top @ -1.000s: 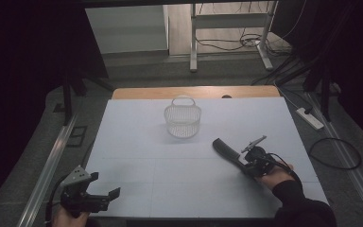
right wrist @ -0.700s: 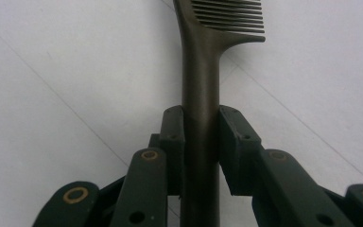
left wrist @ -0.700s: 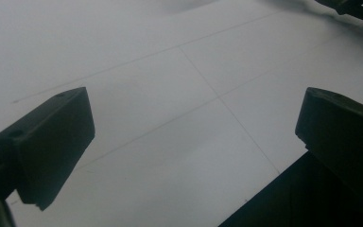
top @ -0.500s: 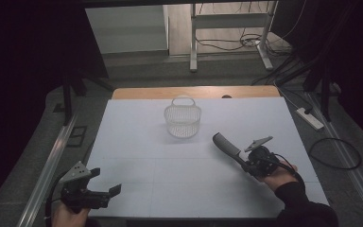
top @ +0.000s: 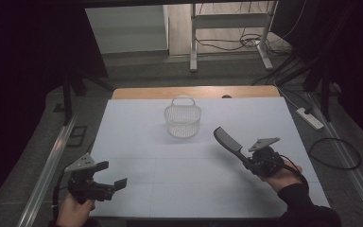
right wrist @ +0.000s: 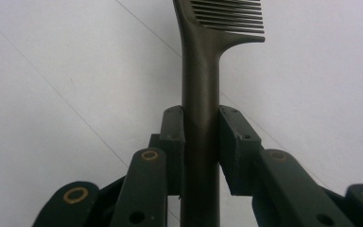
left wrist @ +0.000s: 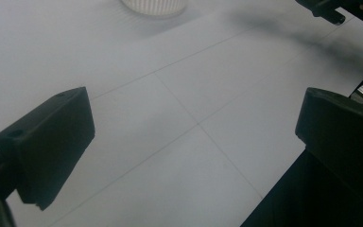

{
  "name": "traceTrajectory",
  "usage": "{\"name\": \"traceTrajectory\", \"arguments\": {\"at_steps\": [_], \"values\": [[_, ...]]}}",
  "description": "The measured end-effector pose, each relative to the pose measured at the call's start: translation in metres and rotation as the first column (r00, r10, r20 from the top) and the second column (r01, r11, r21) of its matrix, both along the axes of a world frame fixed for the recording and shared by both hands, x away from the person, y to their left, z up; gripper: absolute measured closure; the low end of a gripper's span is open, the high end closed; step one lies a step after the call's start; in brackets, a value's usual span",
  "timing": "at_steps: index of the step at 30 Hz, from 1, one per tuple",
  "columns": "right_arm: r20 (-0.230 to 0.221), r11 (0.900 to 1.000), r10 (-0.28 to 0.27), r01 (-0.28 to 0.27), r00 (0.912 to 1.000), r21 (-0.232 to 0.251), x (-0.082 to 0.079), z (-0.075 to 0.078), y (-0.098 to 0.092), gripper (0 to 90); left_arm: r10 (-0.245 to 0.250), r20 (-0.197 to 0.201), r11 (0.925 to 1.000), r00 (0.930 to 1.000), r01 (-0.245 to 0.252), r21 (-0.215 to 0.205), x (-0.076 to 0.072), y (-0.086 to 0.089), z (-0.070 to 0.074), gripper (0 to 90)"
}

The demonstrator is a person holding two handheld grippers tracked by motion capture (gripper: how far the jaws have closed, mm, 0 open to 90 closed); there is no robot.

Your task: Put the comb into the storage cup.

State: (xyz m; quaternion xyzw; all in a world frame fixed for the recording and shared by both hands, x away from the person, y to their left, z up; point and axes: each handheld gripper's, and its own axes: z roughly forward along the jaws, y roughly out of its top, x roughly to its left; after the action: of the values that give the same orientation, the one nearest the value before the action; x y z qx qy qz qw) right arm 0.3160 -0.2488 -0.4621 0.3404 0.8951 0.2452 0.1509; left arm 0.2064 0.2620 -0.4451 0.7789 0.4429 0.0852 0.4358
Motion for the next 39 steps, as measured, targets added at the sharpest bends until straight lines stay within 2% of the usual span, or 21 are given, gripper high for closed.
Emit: {"name": "traceTrajectory", "arguments": {"at_steps": [4,7,12,15,24,27,39], "values": [[0.022,1.000,0.000,0.000,0.9998,0.014,-0.002,0.003,-0.001,72.6,-0.043,-0.004,0.9988,0.9991,0.043,-0.021,0.008,-0.005,0.001,0.0],[0.033,1.000,-0.001,0.000,0.9995,0.020,-0.003,0.005,-0.001,72.6,-0.060,-0.002,0.9980,0.9982,0.060,-0.022,0.014,-0.010,0.002,0.0],[0.047,1.000,-0.001,0.000,0.9989,0.030,-0.006,0.008,0.000,72.6,-0.079,-0.005,0.9951,0.9969,0.079,-0.060,0.023,-0.016,0.002,0.0],[0.057,0.999,0.003,-0.005,0.9984,0.033,-0.006,0.009,0.000,72.6,-0.088,-0.005,0.9946,0.9961,0.087,-0.057,0.028,-0.021,0.003,0.1],[0.104,0.999,0.002,-0.007,0.9946,0.048,-0.009,0.015,0.000,72.6,-0.105,-0.011,0.9914,0.9944,0.104,-0.080,0.044,-0.029,0.004,0.0],[0.114,0.999,0.002,-0.008,0.9935,0.054,-0.010,0.017,0.000,72.6,-0.112,-0.015,0.9913,0.9936,0.111,-0.071,0.049,-0.034,0.007,0.0],[0.156,0.997,0.025,-0.037,0.9875,0.073,-0.015,0.022,0.003,72.6,-0.133,-0.022,0.9880,0.9909,0.131,-0.083,0.069,-0.058,0.019,0.0]]}}
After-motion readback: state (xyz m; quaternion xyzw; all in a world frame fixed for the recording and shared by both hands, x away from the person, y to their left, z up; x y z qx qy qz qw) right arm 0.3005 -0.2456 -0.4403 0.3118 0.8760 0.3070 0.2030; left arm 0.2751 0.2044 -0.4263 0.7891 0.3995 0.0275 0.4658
